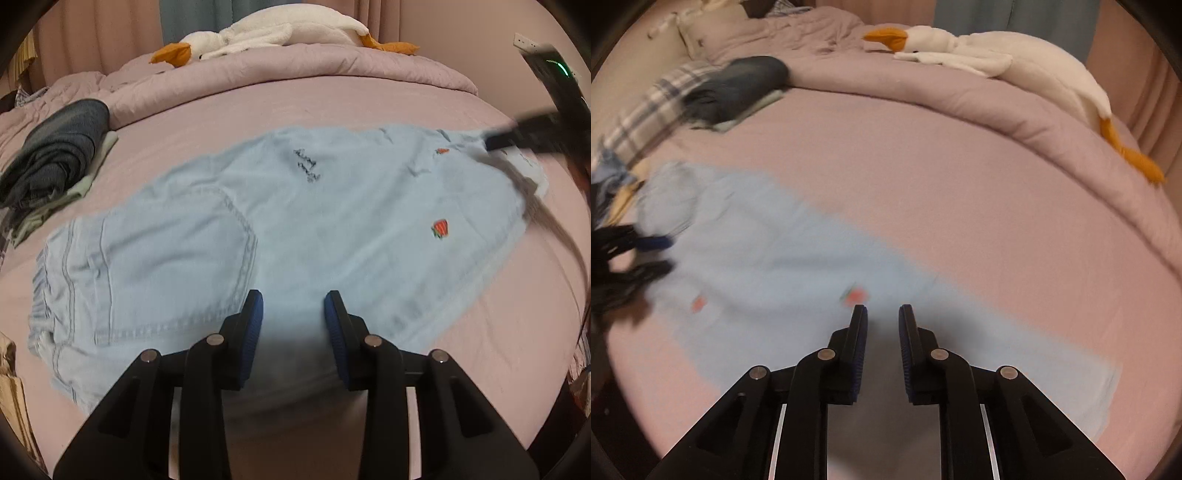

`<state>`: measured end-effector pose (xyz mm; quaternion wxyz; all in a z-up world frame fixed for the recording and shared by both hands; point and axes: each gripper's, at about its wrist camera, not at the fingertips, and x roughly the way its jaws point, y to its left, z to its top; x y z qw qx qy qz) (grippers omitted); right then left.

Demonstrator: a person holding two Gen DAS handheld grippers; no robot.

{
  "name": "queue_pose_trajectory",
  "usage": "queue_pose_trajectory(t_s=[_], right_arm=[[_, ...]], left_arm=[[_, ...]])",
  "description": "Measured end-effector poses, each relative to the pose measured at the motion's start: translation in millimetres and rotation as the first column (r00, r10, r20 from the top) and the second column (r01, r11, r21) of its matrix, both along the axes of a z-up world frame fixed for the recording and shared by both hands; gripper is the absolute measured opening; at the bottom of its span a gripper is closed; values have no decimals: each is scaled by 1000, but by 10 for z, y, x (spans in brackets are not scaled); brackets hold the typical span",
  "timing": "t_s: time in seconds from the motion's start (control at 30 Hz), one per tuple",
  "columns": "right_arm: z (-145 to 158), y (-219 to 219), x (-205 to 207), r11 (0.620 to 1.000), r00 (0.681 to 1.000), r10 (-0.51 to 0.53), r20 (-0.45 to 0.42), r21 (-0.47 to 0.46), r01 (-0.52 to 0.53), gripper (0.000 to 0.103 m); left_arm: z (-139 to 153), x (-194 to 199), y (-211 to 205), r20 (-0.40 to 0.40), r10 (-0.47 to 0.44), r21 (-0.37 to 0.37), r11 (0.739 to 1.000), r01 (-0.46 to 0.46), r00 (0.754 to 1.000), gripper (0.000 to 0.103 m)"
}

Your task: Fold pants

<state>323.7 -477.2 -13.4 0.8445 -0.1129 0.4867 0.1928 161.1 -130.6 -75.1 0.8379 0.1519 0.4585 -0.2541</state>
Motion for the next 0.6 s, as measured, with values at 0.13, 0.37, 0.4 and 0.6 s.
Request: queue_pose_trajectory(t_s=[0.13,0.37,0.4,0.6], right_arm=[[-443,-18,-563,998,994,4,-111,-60,-11,15],[-321,-448,-918,975,981,-178,-73,124,186,15],[-276,-424,-961,974,982,-185,-46,122,189,15],[-214,-82,-802,945,971,-230,67,255,206,15]], left_arm=[[27,-54,172,-45,-4,-4,1000,4,999,35],[207,-269,179,-2,48,-59,997,-48,999,34],[272,-267,113,7,34,-98,995,-33,999,34],[267,90,-664,2,-16,-199,980,16,1000,35]])
